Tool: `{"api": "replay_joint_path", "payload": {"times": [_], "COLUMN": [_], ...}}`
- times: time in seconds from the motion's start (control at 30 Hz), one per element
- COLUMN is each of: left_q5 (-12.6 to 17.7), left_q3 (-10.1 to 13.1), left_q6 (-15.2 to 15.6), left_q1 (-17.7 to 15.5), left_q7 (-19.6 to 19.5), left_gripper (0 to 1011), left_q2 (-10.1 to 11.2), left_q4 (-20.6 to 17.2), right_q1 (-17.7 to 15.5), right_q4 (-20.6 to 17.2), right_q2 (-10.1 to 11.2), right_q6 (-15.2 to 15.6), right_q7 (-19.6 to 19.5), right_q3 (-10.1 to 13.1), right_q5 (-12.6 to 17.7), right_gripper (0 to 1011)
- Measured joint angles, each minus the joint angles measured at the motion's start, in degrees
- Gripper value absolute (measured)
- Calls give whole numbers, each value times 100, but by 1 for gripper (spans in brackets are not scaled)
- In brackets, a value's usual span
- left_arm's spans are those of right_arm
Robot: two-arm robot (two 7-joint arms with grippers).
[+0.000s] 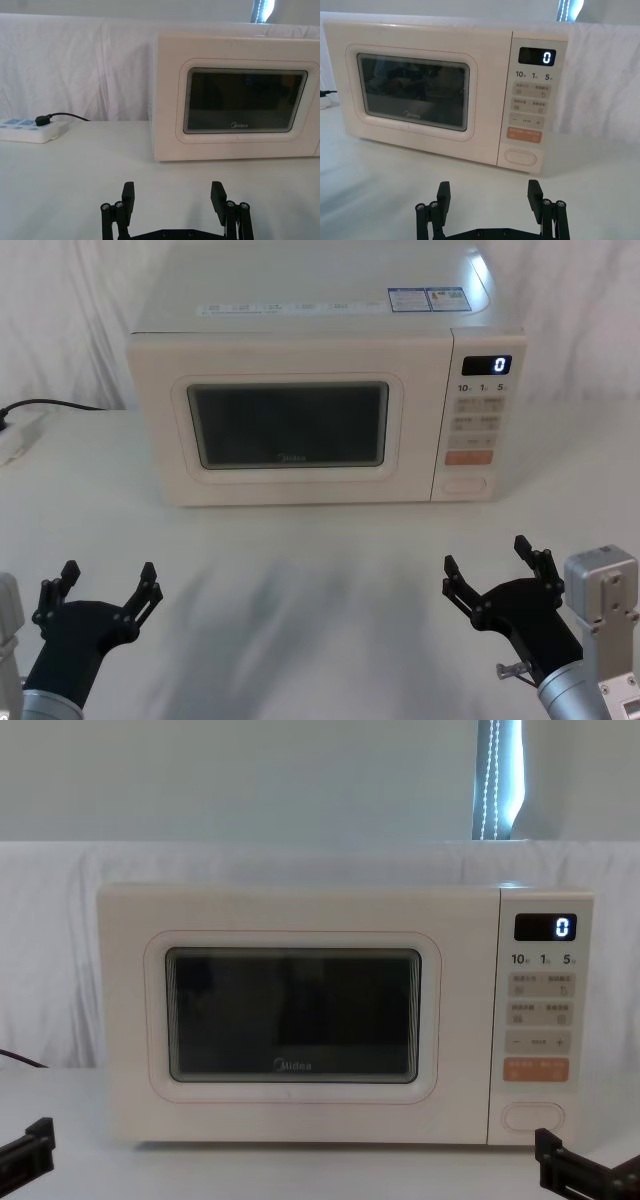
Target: Press the button to open the microwave door with one hand; close the microwave door with the other hand.
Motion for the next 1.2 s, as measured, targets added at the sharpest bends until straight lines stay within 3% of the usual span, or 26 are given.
{"api": "replay_joint_path", "payload": {"times": [0.17,0.4,1.2], "left_q5": [0,0,0], "left_q3": [0,0,0], "left_q6": [0,0,0], "left_q1": [0,0,0], "left_q7": [0,0,0], "left_gripper": [1001,1001,1001], "left_q2": [0,0,0], "left_q4": [0,0,0], "right_q1": [0,0,0], "right_q4": [0,0,0], "right_q2": [0,0,0], "right_q6": [0,0,0], "right_q7": [0,0,0], "right_q3": [0,0,0], "right_q5": [0,0,0], "right_gripper": [964,793,44]}}
